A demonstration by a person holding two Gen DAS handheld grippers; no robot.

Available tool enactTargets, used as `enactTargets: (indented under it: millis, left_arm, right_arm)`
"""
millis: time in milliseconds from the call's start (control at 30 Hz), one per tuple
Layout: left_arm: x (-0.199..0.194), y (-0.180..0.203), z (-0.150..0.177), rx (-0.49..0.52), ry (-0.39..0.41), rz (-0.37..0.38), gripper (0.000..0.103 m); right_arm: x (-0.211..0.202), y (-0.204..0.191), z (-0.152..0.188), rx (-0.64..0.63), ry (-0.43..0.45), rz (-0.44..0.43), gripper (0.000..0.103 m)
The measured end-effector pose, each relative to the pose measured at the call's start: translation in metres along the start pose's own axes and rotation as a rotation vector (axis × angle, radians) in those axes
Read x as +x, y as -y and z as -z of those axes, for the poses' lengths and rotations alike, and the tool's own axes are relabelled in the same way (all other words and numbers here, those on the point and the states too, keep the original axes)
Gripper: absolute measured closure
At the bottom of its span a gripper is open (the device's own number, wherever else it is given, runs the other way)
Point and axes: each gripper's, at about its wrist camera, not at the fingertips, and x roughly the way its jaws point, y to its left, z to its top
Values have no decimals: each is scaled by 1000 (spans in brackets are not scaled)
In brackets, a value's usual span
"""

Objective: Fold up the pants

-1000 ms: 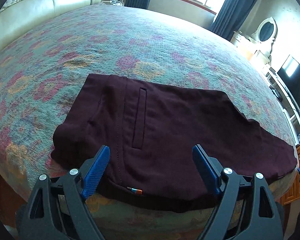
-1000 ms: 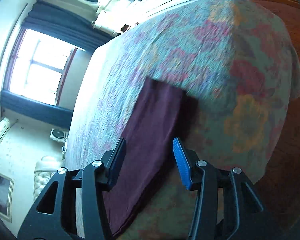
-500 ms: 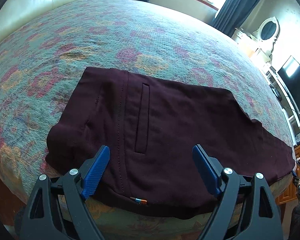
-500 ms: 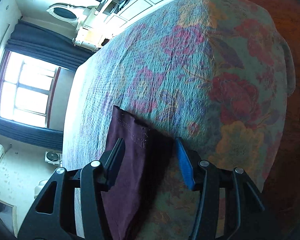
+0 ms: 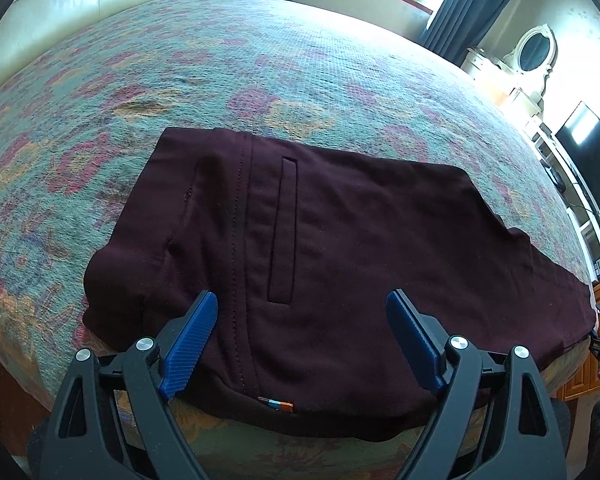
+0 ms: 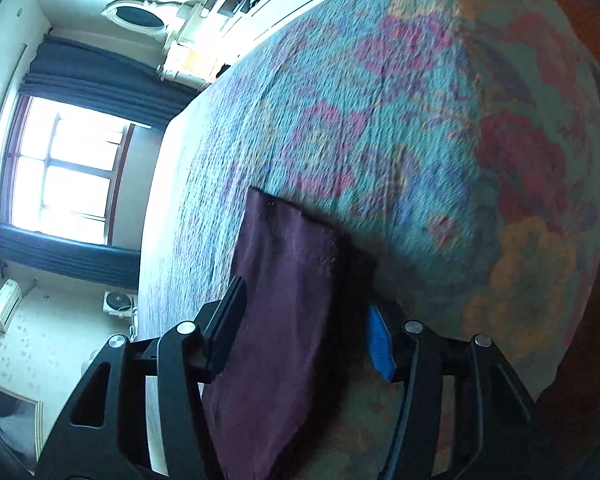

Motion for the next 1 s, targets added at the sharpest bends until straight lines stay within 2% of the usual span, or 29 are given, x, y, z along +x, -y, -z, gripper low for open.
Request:
enactTargets:
  millis: [67, 100, 133, 200, 400, 633, 767, 1000]
  left_arm:
    - [1, 1, 1, 7, -1, -4, 17]
    - [1, 1, 1, 9, -2, -5, 17]
    - [1, 0, 1, 10, -3, -3, 17]
    - [0, -1, 1, 7, -3, 2, 17]
    - [2, 0, 1, 22, -12, -1, 16]
    - [3, 1, 2, 42, -15, -2, 16]
    - [3, 2, 2, 47, -18, -4, 16]
    - [2, 0, 1, 41, -20, 8, 16]
  right_arm:
    - [3, 0, 0, -6, -5, 35, 69]
    - [5, 2, -1, -2, -10, 55, 82]
    - [6, 3, -1, -5, -16, 59, 88]
    - [4, -1, 0, -19, -12, 67, 92]
    - [-10, -35, 1, -36, 29, 27, 94]
    - [-32, -118, 24, -173, 22, -75, 94]
    - [-35, -175, 57, -302, -14, -145, 95]
    - [-27, -246, 146, -503, -102, -236, 95]
